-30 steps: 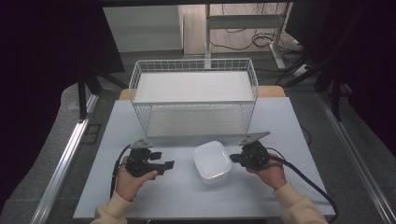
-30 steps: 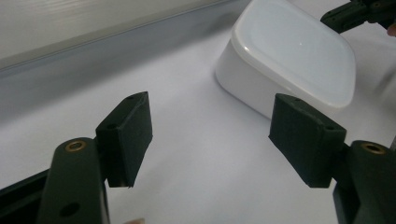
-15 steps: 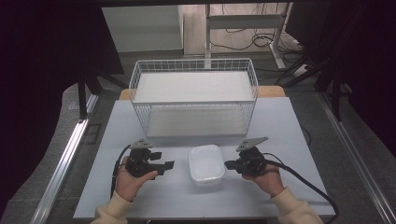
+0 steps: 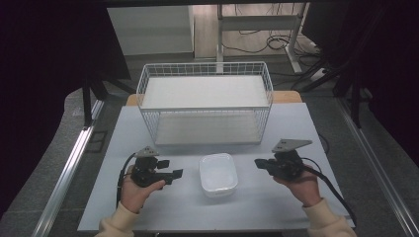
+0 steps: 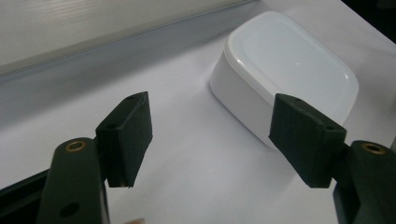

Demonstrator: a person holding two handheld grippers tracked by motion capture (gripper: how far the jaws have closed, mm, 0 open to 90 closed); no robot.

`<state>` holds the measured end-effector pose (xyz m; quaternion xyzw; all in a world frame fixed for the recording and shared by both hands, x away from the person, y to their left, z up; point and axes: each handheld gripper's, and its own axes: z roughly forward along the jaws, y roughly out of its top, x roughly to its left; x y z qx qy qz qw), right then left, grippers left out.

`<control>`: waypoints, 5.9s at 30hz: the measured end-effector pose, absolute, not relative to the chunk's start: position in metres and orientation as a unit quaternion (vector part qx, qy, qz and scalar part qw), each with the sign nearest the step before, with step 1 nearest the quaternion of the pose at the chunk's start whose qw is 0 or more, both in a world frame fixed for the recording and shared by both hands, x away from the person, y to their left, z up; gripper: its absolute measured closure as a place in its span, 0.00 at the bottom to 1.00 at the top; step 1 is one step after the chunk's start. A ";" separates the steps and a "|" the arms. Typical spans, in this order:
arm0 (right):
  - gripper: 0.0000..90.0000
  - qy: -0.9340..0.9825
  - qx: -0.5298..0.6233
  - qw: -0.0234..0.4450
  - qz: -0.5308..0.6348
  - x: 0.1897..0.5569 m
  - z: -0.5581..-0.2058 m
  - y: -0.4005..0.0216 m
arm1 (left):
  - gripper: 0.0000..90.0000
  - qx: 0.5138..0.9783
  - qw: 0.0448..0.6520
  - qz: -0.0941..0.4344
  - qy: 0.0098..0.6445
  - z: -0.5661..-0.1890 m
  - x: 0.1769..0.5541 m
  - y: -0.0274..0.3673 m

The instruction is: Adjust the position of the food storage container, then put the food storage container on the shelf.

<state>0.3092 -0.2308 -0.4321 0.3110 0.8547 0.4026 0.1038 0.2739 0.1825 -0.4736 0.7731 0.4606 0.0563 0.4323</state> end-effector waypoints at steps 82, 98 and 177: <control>0.50 0.785 0.439 -0.094 0.427 0.338 -0.490 -0.184 | 0.52 0.694 0.460 -0.134 0.537 -0.504 0.298 0.128; 0.82 0.740 0.472 -0.166 0.451 0.329 -0.491 -0.200 | 0.81 0.679 0.483 -0.146 0.533 -0.501 0.289 0.130; 0.89 0.773 0.330 0.016 0.541 0.332 -0.356 -0.184 | 0.88 0.731 0.541 -0.015 0.415 -0.368 0.308 0.151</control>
